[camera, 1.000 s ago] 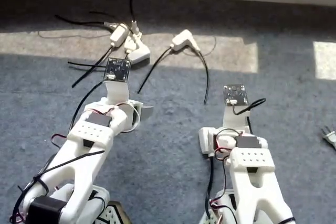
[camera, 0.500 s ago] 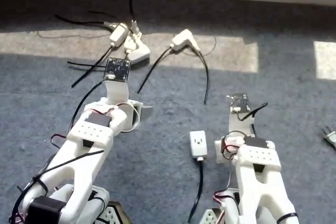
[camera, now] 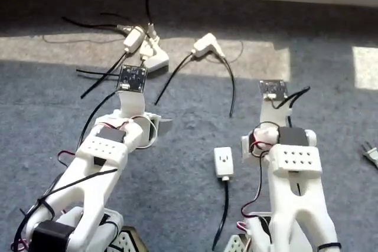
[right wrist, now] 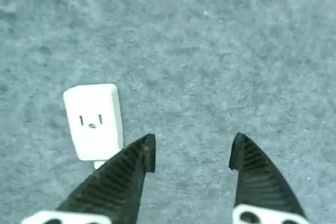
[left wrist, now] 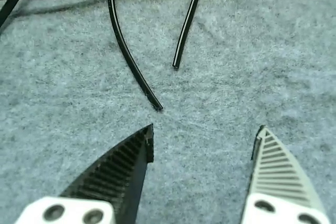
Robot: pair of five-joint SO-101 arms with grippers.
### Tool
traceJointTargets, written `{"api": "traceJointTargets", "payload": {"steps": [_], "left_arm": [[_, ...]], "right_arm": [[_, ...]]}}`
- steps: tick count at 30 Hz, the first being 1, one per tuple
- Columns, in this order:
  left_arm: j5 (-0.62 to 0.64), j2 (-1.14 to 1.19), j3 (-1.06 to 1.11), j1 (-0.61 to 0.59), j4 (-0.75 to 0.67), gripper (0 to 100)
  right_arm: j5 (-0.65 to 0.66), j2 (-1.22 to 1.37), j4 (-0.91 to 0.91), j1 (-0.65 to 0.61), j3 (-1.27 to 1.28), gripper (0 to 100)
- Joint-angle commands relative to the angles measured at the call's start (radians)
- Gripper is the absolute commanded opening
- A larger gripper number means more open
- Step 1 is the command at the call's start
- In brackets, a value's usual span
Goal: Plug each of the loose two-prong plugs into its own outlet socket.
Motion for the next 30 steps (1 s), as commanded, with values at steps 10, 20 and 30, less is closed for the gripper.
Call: {"api": "traceJointTargets", "payload": {"steps": [10, 20, 30], "left_arm": [[0.003, -0.027, -0.002, 0.008, -0.015, 30], [0.003, -0.027, -0.002, 0.007, -0.015, 30], [0.003, -0.027, -0.002, 0.007, -0.012, 30]], "right_arm": [[-0.08, -0.002, -0.231, -0.157, 0.156, 23.5], [-0.08, -0.002, -0.249, -0.231, 0.203, 23.5], [0.011, -0.002, -0.403, -0.099, 0.363, 23.5]]}}
